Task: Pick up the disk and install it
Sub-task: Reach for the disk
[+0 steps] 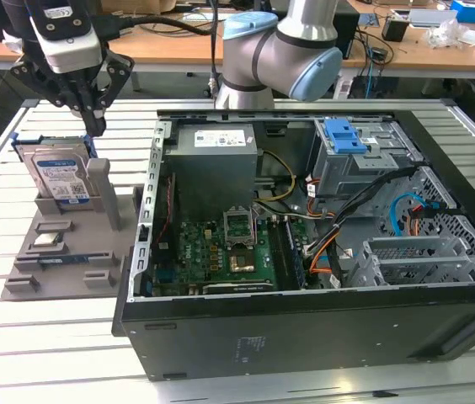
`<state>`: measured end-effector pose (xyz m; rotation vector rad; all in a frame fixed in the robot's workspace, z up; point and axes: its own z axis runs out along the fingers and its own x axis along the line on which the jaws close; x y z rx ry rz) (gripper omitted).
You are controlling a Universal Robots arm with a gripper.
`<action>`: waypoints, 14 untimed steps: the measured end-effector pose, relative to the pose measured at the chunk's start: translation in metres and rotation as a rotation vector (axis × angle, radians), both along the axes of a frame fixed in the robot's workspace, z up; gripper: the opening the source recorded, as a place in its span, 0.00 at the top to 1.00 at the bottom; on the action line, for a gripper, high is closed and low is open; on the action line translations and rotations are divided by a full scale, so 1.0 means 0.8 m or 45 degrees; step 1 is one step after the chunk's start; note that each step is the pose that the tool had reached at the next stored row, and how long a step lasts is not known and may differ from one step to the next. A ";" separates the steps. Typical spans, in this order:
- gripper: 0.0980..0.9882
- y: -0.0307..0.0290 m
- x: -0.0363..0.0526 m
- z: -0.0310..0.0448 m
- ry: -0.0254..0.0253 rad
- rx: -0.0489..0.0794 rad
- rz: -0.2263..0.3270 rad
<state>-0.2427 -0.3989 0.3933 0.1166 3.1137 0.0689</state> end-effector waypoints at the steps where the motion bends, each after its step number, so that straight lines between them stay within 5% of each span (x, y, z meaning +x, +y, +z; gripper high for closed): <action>1: 0.99 0.0000 -0.002 0.0000 0.0000 0.000 0.000; 14: 0.99 0.0000 -0.031 0.0000 -0.0001 0.000 0.000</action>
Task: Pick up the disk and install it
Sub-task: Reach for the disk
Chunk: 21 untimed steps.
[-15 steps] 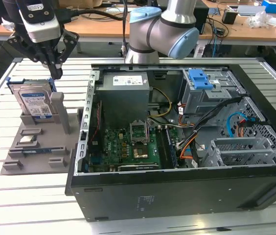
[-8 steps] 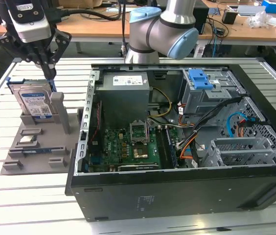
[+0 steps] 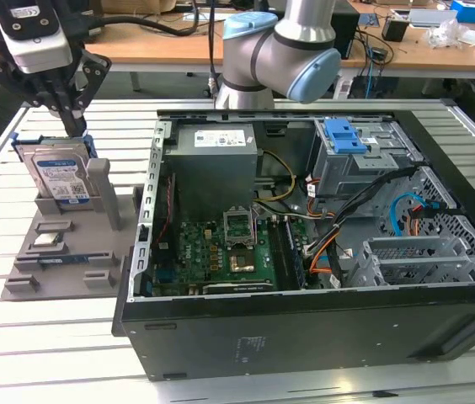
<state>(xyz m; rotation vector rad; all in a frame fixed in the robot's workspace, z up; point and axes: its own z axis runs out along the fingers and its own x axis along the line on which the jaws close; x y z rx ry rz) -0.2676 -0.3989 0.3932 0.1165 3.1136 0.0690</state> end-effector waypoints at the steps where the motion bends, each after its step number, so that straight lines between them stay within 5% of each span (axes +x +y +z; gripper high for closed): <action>1: 0.99 0.0000 -0.002 0.0001 0.0001 0.000 0.000; 11: 0.99 0.0000 -0.027 0.0001 0.0001 0.000 0.000; 21: 0.99 0.0000 -0.063 0.0001 0.0001 0.000 0.000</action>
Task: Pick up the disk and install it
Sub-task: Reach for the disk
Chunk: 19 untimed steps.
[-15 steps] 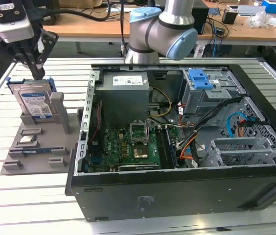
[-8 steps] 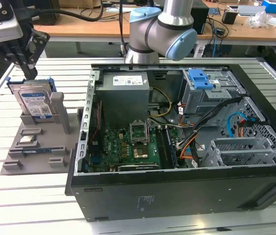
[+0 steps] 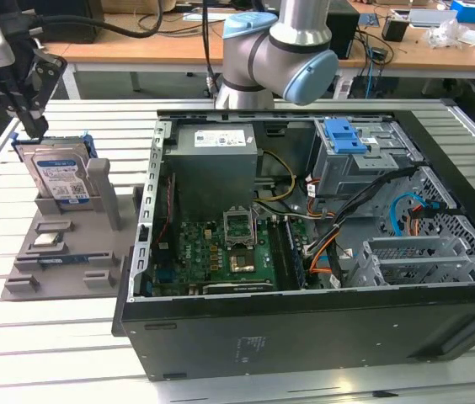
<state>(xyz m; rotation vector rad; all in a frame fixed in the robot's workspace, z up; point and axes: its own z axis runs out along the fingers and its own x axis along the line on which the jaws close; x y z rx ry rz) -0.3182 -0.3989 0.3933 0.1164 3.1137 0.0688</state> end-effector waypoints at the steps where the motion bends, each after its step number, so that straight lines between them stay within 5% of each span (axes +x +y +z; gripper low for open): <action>1: 0.99 0.0001 -0.006 0.0000 -0.0001 0.000 0.000; 12: 0.99 0.0020 -0.044 -0.0001 -0.0001 0.000 0.000; 19: 0.99 0.0086 -0.058 -0.0001 0.0000 0.000 0.000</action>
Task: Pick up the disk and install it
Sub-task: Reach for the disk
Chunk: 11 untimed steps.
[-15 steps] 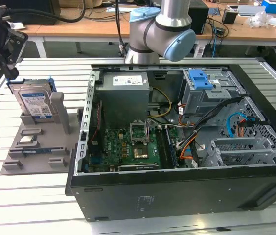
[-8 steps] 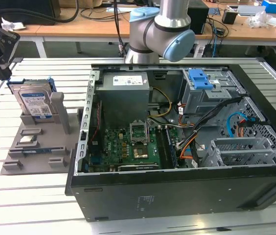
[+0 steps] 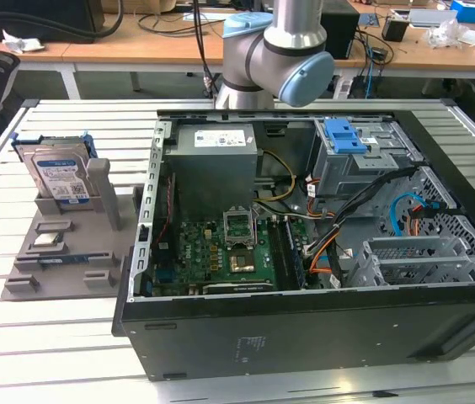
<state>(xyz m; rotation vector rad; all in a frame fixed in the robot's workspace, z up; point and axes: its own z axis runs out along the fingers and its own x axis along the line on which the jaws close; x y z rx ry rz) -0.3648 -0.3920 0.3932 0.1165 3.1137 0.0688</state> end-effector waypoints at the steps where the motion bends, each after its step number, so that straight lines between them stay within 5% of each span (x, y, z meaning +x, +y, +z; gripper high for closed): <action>1: 0.99 0.0010 -0.001 0.0000 -0.0001 0.000 0.000; 11: 0.99 0.0031 -0.003 -0.0001 -0.0001 0.000 0.000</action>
